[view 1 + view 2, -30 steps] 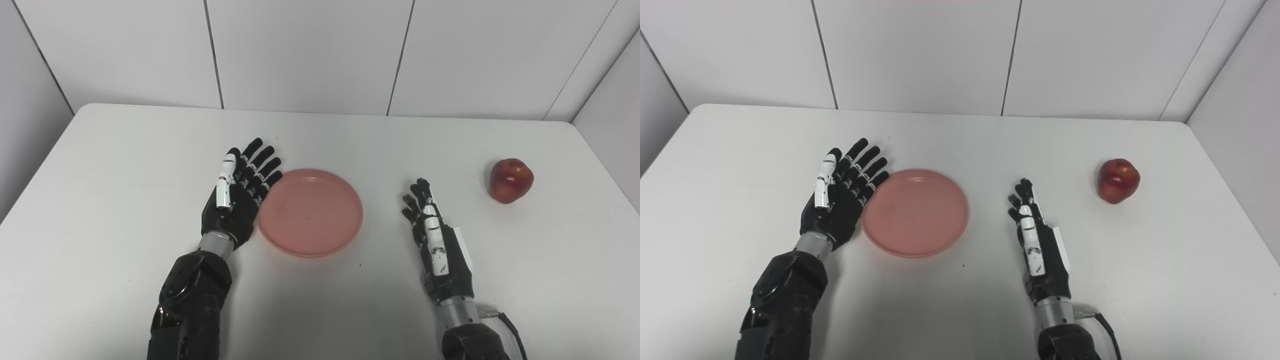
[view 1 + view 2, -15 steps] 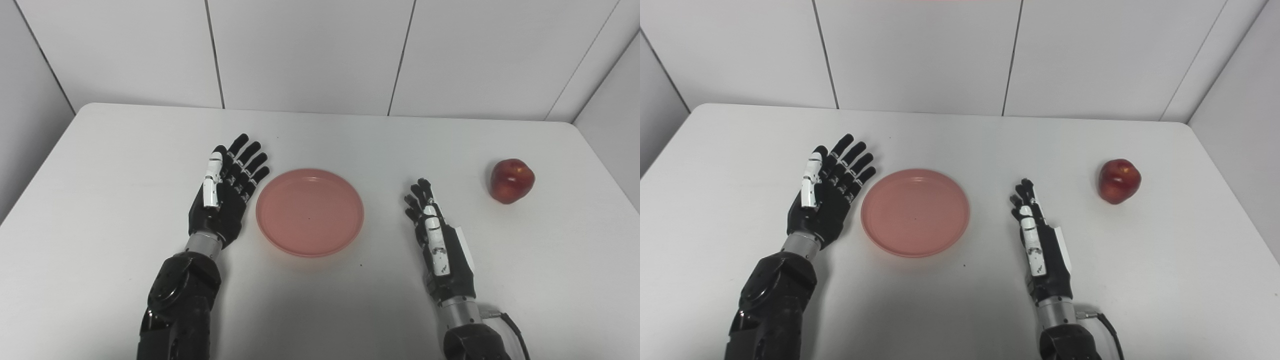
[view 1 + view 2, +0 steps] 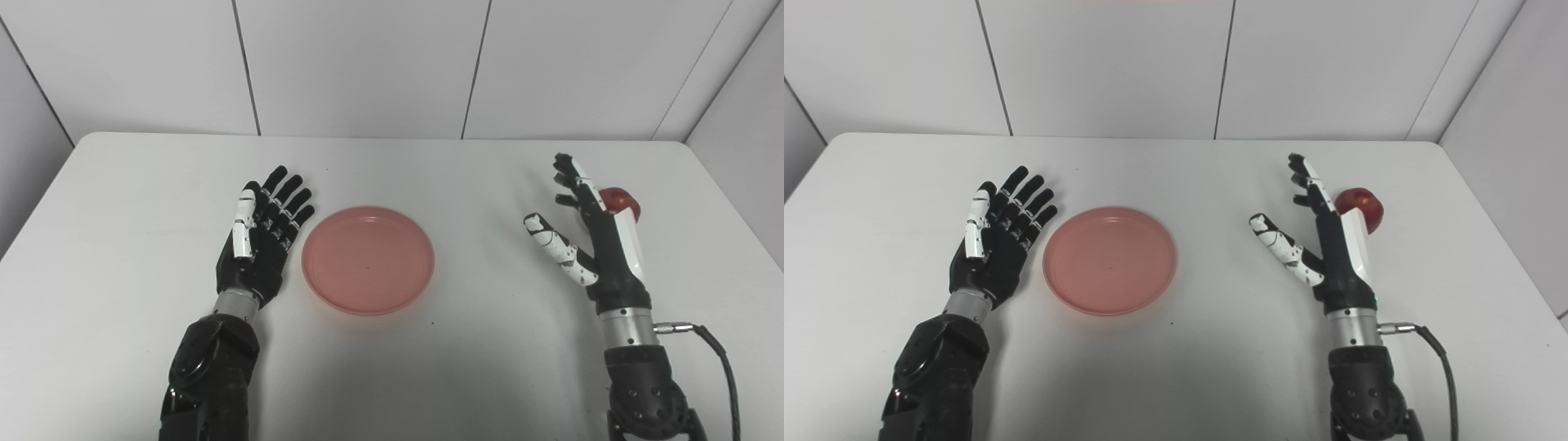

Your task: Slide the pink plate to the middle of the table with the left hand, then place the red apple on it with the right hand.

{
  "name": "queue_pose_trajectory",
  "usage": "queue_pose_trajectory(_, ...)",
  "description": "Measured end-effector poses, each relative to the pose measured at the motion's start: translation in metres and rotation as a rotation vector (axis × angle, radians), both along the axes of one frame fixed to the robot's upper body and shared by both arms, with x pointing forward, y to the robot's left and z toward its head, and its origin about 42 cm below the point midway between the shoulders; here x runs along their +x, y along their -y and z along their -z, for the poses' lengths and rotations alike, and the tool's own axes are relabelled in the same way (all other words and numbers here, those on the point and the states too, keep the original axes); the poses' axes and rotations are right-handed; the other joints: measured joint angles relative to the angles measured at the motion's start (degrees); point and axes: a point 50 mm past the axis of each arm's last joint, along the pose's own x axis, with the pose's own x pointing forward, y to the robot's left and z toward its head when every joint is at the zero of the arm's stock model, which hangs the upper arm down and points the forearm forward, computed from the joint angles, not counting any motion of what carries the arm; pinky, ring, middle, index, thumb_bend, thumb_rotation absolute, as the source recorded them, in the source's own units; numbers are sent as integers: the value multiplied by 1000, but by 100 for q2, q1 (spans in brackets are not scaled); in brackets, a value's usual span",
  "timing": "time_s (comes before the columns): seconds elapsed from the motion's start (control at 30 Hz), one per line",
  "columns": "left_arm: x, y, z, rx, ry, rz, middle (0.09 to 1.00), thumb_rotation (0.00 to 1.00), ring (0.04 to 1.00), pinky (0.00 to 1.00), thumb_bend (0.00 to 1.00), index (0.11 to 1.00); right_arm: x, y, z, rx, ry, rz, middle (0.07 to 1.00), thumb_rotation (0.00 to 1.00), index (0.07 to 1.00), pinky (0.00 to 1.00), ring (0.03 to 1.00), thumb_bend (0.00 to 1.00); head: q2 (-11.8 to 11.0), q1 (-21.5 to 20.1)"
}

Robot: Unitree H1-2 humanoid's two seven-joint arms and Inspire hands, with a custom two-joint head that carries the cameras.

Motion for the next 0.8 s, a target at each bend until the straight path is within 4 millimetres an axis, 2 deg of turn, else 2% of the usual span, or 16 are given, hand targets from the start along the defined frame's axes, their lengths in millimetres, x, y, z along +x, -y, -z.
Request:
queue_pose_trajectory(0.13, -1, -2, 2, 1, 3, 4, 894, 1000, 892, 909, 350, 879, 6, 7, -10, -21, 3, 21, 886, 779, 892, 765, 857, 637, -26, -123)
queue_pose_trajectory(0.43, -4, -6, 10, -4, -7, -7, 897, 1000, 896, 914, 344, 879, 14, 20, -27, -56, 12, 47, 882, 742, 905, 746, 848, 655, -88, -290)
queue_pose_trajectory(0.57, -4, -7, 15, -7, -17, -7, 898, 1000, 904, 924, 343, 881, 18, 30, -42, -95, 34, 75, 900, 733, 915, 817, 876, 686, -97, -308)
queue_pose_trajectory(0.77, -4, -9, 15, -11, -5, -8, 899, 1000, 907, 928, 345, 884, 24, 45, -55, -150, 30, 139, 910, 641, 923, 810, 880, 725, -123, -395)
queue_pose_trajectory(0.8, -4, -10, 16, -11, -2, -8, 902, 1000, 907, 929, 346, 887, 25, 48, -56, -161, 20, 151, 917, 615, 924, 801, 887, 769, -123, -396)
